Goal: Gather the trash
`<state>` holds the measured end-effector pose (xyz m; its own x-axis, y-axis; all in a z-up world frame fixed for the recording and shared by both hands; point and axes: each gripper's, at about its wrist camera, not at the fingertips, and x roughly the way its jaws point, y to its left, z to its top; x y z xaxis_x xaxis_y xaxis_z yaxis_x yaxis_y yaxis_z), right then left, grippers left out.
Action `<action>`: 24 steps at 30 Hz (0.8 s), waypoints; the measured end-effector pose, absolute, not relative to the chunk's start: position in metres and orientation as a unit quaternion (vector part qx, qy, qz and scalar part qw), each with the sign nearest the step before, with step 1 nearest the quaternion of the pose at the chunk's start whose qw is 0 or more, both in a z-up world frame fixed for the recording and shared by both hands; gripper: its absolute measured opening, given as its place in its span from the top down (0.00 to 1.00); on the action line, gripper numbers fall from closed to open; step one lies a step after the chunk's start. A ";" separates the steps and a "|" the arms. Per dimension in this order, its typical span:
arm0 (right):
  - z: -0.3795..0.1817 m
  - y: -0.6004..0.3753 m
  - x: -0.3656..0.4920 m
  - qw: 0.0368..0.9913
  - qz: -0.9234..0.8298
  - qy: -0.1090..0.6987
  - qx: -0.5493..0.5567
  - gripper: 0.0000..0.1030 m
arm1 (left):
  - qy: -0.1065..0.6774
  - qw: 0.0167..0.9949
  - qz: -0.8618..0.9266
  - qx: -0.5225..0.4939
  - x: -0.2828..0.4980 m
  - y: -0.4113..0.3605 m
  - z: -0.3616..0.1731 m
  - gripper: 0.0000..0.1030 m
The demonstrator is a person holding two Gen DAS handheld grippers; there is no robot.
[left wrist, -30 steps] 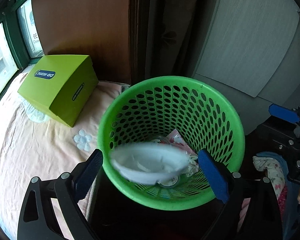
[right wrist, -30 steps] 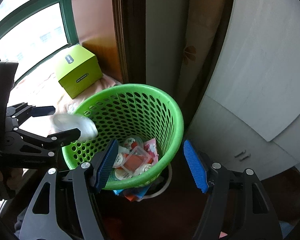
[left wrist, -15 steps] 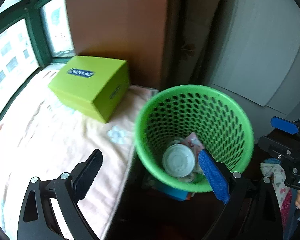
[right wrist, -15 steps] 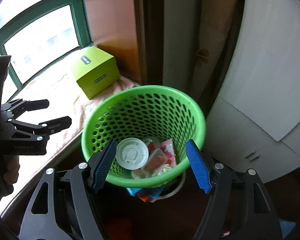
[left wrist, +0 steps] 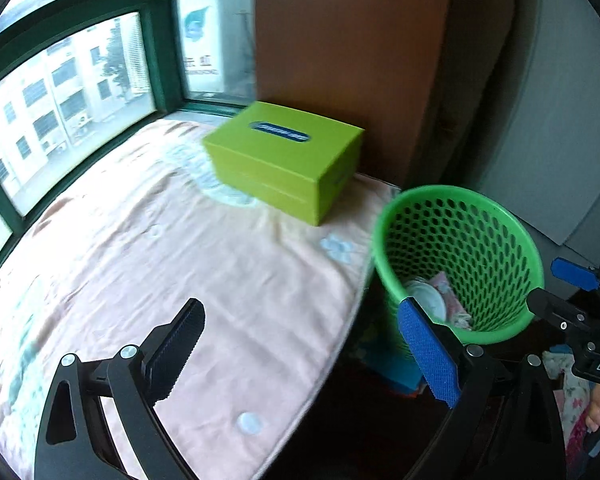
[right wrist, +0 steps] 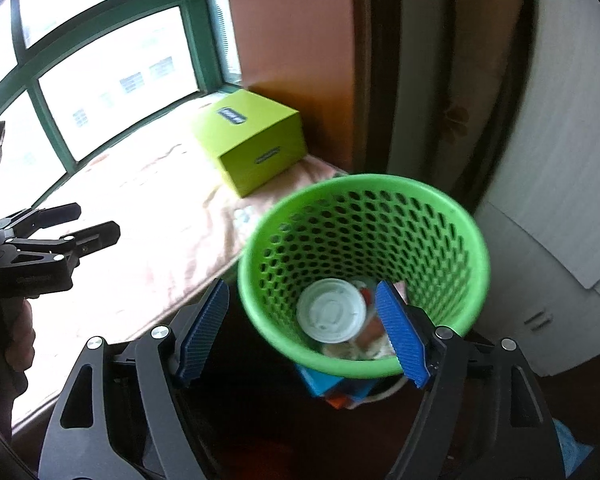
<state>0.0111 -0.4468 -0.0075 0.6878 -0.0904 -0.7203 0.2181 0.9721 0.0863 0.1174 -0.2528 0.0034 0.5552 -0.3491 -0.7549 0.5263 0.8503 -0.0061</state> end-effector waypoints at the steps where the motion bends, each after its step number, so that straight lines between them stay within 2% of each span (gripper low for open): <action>1: -0.007 -0.441 0.012 0.916 -0.082 0.385 0.083 0.25 | 0.398 0.877 -0.245 0.108 0.117 -0.247 0.004 0.09; 24: -0.007 -0.343 0.038 0.932 -0.020 0.353 0.085 0.14 | 0.367 0.922 -0.120 0.038 0.090 -0.099 0.017 0.07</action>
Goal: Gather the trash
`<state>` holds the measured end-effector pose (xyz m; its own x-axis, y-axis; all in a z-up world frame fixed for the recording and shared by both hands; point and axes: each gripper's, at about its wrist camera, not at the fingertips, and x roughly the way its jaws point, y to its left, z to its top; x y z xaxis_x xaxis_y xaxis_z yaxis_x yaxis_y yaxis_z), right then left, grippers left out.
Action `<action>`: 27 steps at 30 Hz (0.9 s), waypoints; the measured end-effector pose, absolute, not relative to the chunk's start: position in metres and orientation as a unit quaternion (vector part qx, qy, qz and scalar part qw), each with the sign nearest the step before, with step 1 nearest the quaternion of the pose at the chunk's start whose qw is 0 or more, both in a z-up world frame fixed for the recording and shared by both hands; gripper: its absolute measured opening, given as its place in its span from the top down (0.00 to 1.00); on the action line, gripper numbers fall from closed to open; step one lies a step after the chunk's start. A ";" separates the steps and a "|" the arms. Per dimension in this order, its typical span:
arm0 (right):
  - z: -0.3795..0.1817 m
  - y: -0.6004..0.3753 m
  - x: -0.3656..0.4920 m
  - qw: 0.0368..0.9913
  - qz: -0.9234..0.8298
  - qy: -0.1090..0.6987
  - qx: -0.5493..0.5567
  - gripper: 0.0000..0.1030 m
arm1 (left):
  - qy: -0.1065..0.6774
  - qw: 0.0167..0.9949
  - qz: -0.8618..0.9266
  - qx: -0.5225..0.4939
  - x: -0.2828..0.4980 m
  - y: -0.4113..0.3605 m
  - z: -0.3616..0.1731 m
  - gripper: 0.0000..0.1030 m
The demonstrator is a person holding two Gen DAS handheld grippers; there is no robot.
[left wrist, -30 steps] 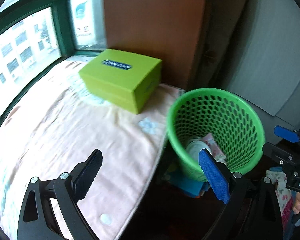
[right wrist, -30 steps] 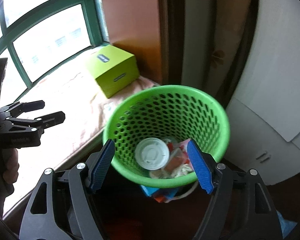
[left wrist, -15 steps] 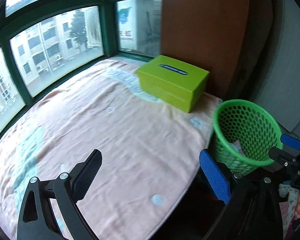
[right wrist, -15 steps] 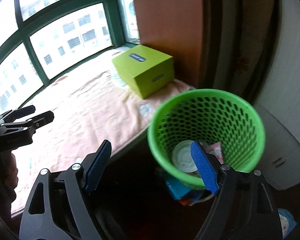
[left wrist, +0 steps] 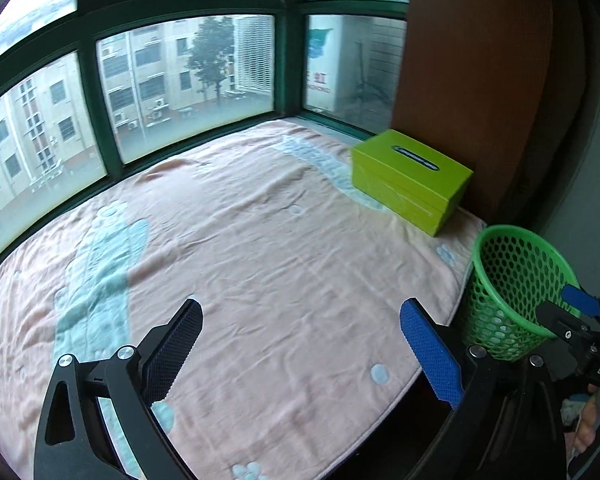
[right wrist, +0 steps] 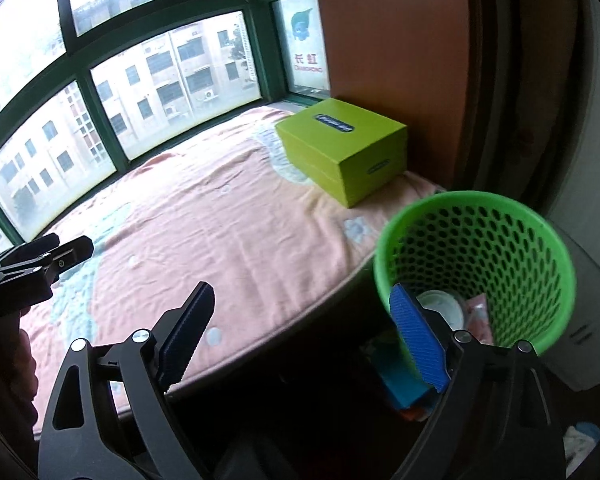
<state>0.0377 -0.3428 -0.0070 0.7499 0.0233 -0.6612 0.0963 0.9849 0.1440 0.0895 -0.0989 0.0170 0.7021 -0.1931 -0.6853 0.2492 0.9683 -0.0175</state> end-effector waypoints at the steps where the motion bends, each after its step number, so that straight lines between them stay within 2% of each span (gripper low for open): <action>1: -0.007 -0.339 0.039 0.931 -0.016 0.354 0.084 0.14 | 0.367 0.922 -0.117 0.035 0.088 -0.095 0.017 0.07; 27: -0.011 -0.309 0.043 0.933 0.004 0.356 0.058 0.11 | 0.372 0.924 -0.088 0.024 0.073 -0.066 0.010 0.07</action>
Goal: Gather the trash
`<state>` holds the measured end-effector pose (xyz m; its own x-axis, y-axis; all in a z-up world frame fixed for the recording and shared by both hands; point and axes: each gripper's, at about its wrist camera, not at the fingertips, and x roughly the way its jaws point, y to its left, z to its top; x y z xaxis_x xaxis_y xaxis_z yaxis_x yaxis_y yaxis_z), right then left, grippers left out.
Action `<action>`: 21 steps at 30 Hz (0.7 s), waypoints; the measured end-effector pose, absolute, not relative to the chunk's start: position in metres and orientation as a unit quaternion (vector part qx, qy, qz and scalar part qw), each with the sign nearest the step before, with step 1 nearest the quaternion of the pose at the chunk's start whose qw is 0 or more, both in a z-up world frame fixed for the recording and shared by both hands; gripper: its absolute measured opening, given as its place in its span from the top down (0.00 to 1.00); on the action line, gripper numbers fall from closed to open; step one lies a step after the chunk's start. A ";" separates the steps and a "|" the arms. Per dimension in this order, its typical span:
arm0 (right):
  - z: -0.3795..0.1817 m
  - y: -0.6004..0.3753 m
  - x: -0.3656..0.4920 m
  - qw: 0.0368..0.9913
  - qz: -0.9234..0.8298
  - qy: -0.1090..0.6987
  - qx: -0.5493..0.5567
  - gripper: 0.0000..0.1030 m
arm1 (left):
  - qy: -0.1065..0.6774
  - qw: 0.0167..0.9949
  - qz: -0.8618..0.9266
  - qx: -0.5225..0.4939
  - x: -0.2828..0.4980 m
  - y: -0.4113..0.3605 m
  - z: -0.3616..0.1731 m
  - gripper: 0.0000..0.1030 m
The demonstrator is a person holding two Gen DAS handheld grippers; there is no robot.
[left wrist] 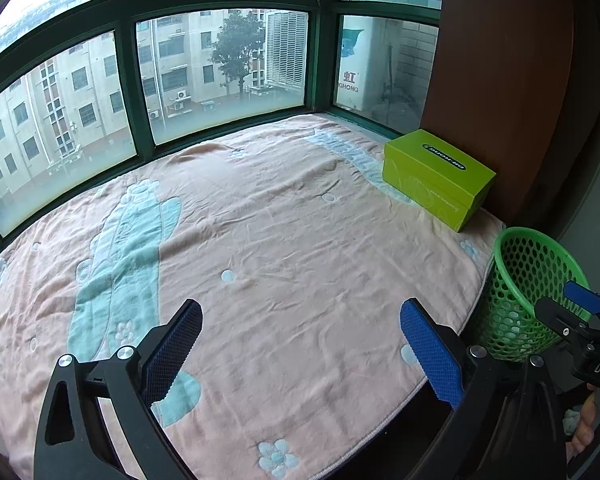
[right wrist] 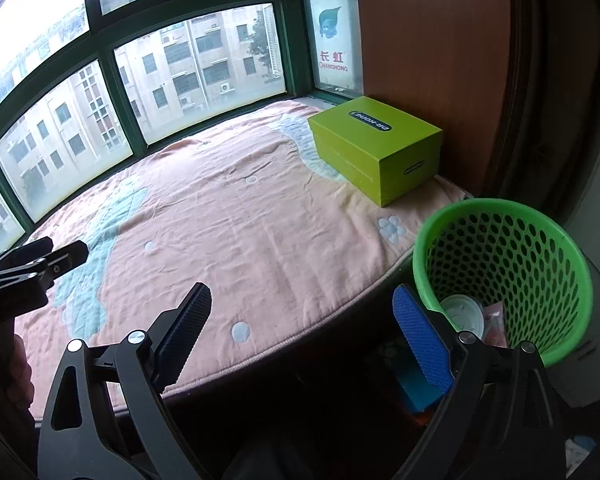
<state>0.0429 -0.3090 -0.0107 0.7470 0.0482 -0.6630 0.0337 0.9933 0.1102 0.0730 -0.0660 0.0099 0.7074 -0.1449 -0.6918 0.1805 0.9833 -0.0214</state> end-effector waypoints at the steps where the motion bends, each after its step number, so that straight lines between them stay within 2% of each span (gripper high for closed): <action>1: -0.011 -0.308 0.043 0.933 0.005 0.356 0.058 0.11 | 0.371 0.924 -0.088 0.024 0.073 -0.066 0.010 0.07; 21: -0.012 -0.302 0.047 0.932 0.008 0.359 0.047 0.11 | 0.378 0.922 -0.084 0.021 0.068 -0.063 0.007 0.07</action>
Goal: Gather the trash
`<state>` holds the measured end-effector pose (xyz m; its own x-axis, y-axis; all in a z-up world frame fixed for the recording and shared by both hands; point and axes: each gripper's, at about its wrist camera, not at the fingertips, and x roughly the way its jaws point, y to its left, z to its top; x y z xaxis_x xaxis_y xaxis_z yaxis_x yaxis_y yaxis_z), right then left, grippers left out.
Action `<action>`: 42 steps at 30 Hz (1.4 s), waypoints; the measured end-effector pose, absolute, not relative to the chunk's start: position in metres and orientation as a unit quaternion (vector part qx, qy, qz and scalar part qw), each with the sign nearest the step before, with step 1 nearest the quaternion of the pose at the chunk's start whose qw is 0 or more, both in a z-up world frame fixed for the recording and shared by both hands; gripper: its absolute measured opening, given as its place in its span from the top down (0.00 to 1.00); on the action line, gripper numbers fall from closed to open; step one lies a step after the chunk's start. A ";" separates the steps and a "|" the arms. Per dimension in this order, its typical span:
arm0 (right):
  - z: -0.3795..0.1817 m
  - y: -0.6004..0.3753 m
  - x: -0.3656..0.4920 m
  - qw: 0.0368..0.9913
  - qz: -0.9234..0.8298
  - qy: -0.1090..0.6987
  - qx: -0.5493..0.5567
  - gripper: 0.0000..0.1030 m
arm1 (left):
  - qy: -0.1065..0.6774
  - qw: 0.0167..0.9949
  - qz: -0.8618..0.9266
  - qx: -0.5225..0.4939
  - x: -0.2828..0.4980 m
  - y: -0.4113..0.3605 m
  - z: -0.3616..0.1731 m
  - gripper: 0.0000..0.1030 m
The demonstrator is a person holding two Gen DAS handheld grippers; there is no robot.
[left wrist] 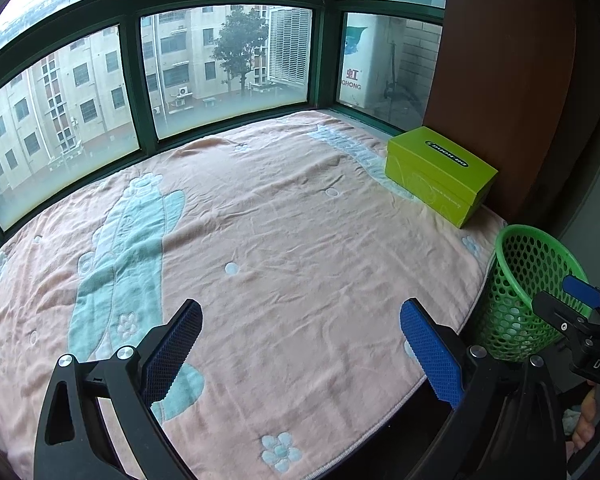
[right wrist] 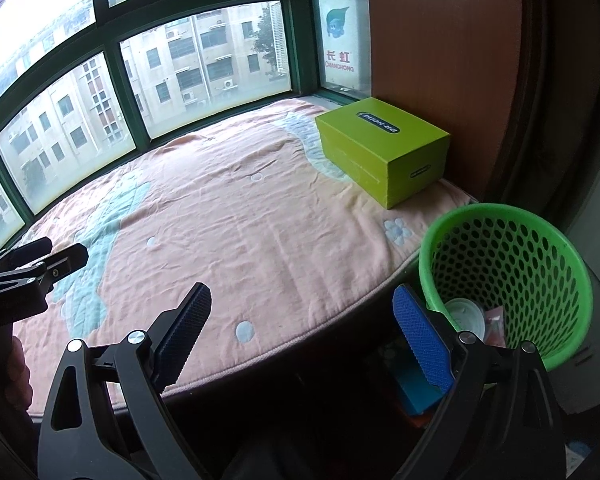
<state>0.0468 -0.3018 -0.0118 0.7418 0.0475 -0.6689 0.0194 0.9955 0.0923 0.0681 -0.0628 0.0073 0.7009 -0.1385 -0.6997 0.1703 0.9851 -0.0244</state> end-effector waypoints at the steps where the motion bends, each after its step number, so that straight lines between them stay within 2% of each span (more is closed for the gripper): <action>1: -0.012 -0.302 0.047 0.932 0.008 0.360 0.048 0.11 | 0.378 0.922 -0.083 0.021 0.068 -0.063 0.007 0.07; 42: -0.015 -0.299 0.047 0.930 0.011 0.364 0.049 0.11 | 0.382 0.920 -0.082 0.016 0.066 -0.065 0.000 0.07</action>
<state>0.0470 -0.2985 -0.0147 0.7344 0.0555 -0.6764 0.0163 0.9949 0.0993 0.0659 -0.0646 0.0004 0.6943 -0.1393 -0.7061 0.1633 0.9860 -0.0340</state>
